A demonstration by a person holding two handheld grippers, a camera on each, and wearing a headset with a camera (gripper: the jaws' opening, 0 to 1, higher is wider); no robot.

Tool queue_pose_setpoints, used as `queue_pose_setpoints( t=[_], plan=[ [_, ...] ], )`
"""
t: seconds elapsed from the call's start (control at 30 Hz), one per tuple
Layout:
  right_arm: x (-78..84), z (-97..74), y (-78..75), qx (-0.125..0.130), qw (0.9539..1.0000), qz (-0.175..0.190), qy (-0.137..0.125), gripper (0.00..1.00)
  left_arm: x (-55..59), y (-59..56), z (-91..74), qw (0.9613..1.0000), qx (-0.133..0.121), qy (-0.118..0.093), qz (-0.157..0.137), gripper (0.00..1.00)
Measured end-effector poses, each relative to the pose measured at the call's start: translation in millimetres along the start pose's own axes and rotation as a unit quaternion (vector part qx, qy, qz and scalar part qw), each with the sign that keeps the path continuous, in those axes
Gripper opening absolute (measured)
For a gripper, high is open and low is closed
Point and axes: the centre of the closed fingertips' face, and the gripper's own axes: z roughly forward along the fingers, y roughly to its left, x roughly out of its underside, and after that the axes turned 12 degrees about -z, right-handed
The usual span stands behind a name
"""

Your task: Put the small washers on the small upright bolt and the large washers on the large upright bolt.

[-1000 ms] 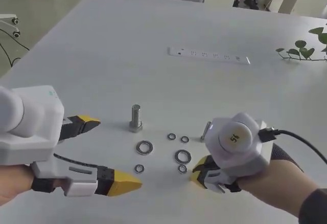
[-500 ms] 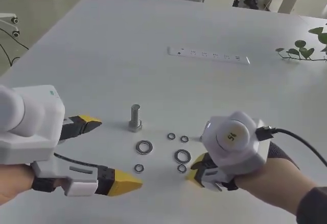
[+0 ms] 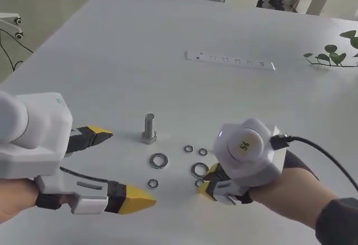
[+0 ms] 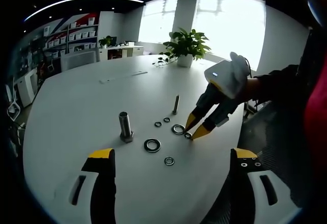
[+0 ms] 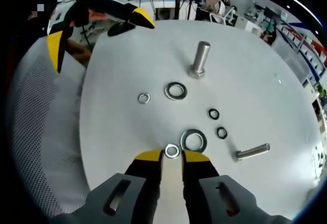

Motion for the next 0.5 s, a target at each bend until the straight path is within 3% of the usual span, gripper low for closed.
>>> queue_pose_setpoints(
  t=[0.5],
  plan=[
    [-1.5,1.6,1.9,-0.007,1.0,0.001,0.003,0.15,0.3,-1.8,-0.9,1.0,0.002,0.001,-0.001,0.92]
  ],
)
